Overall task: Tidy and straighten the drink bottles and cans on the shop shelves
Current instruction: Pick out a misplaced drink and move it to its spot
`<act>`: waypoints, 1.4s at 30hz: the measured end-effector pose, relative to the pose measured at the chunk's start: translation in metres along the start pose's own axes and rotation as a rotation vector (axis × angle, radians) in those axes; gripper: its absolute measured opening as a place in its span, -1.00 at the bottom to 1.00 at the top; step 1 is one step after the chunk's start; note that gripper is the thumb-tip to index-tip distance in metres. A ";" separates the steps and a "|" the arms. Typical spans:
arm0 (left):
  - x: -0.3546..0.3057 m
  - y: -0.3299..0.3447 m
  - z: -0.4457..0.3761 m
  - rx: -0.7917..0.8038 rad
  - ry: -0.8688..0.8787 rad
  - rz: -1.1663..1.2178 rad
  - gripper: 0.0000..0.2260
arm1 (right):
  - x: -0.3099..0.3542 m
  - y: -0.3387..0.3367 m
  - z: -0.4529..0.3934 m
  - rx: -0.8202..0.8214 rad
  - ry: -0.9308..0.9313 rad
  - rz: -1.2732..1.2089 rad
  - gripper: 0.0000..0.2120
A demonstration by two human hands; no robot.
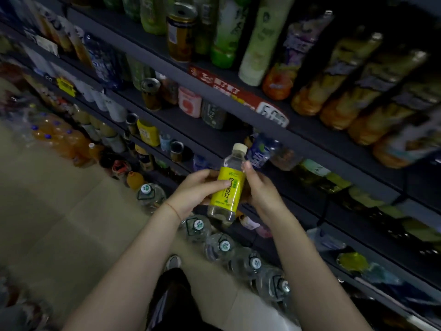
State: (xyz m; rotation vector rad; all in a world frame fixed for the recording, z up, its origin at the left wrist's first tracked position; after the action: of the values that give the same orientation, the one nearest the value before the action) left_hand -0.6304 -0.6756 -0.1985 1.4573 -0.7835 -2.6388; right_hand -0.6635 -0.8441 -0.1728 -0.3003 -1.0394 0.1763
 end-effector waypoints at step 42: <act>0.096 0.909 0.184 0.853 1.138 -0.349 -0.38 | -0.123 -0.744 0.469 -1.321 -0.870 0.220 -0.70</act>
State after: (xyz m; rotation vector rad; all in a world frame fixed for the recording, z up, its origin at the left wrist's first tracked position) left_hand -1.0247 -1.4178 0.2045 2.9598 -1.5463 -1.0339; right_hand -1.1298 -1.5062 0.1903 -1.6409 -1.8849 -0.2495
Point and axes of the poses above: each hand's wrist, its own z-axis away from the middle knuckle, its own y-axis out of the palm, x = y × z, the point moved 1 cm from there along -z, towards the middle knuckle, and after that the axes turned 15 degrees about z, right-handed, at the moved point
